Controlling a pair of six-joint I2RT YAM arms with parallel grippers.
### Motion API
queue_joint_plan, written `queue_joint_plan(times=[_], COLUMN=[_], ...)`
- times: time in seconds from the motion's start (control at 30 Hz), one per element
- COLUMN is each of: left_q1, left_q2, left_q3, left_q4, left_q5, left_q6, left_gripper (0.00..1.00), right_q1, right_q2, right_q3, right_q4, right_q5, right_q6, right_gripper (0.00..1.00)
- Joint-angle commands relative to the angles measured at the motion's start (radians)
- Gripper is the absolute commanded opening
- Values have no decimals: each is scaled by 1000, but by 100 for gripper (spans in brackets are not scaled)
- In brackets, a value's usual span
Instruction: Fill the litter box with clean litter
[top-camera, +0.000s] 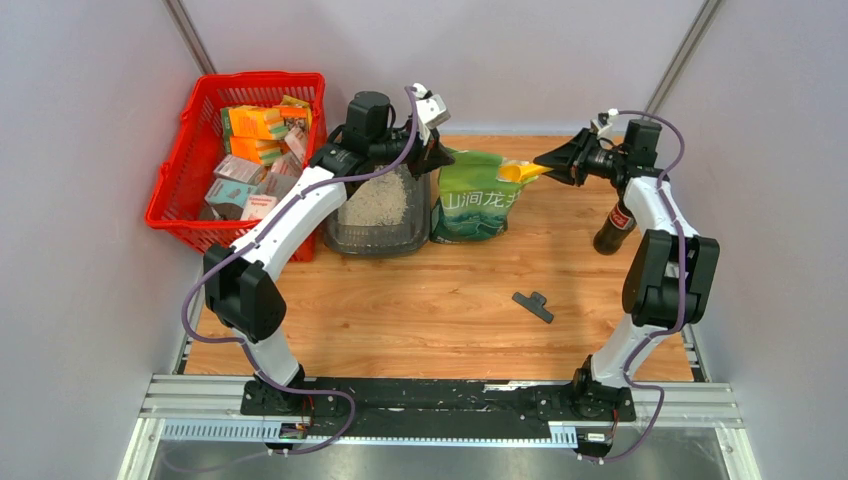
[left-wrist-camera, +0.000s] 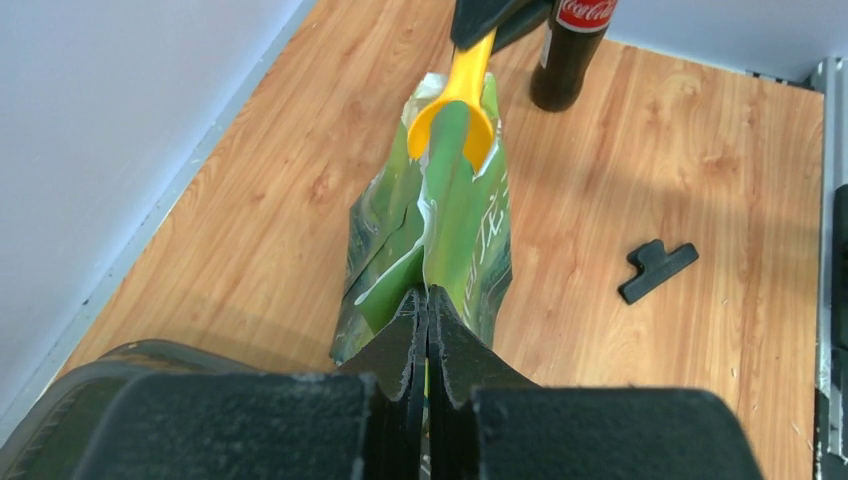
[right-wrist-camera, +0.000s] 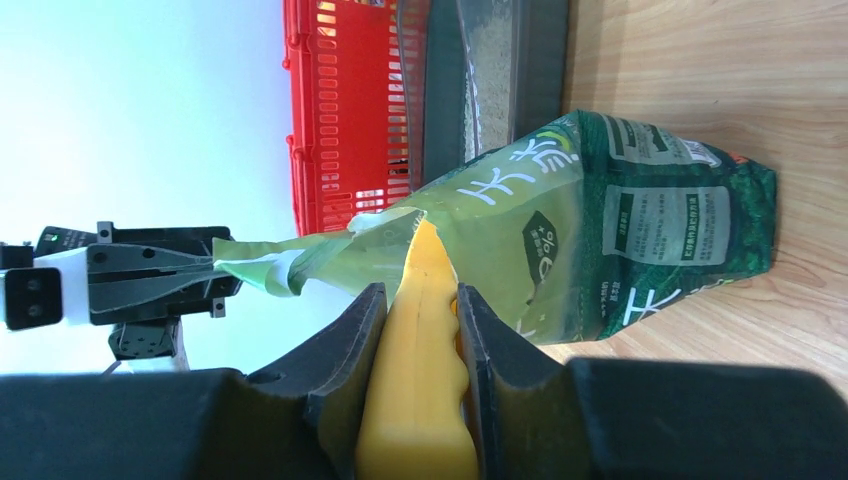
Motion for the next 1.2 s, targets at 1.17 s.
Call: queue_joint_plan(times=[1.17], left_q1=[36], left_q2=[-2], left_q3=[108], left_q4=[-71], left_q5=[21], left_q6=[171], left_gripper=[0], right_q1=[-125], right_q2=[-24], right_q3=[131], right_q4=[16], right_q5=[-157], right_q6=[48], right_gripper=[0])
